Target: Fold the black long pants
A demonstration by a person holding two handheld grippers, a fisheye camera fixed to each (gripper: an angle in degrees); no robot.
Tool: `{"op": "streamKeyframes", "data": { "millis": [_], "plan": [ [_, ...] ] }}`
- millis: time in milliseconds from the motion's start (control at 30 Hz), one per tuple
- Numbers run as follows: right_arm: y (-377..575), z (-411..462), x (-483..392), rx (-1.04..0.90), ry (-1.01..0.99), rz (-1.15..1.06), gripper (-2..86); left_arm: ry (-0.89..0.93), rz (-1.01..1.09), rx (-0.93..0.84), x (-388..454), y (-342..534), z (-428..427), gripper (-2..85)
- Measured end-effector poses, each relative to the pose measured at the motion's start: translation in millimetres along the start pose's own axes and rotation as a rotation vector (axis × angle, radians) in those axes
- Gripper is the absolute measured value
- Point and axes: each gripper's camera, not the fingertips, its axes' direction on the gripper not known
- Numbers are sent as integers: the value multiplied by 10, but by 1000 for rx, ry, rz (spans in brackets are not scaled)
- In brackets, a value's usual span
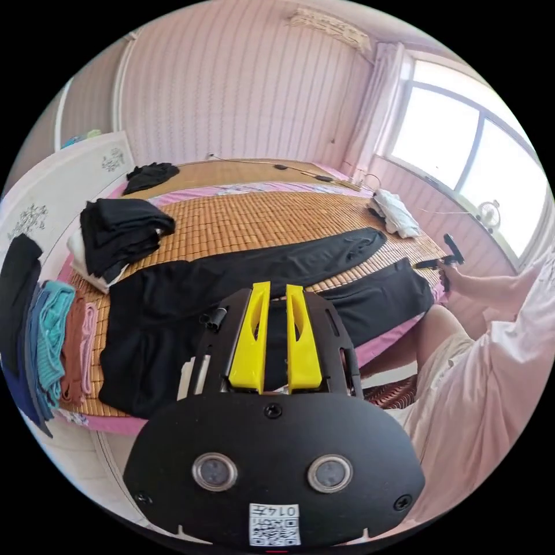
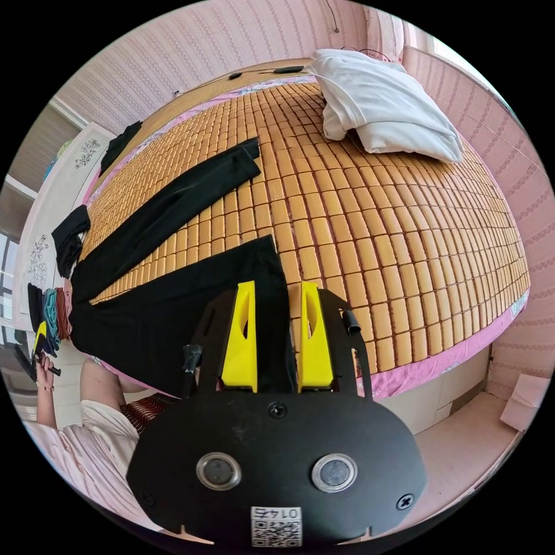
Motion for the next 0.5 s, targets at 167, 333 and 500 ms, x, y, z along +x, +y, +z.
{"op": "streamKeyframes", "data": {
  "millis": [167, 333, 500],
  "plan": [
    [230, -178, 173, 35, 3, -48, 2, 137, 212, -80, 835, -558, 622, 60],
    [584, -690, 449, 152, -165, -53, -8, 244, 425, -153, 1629, -1128, 1225, 74],
    [1027, -1395, 585, 311, -274, -109, -9, 275, 589, -173, 2238, -1605, 1605, 85]
  ]
}}
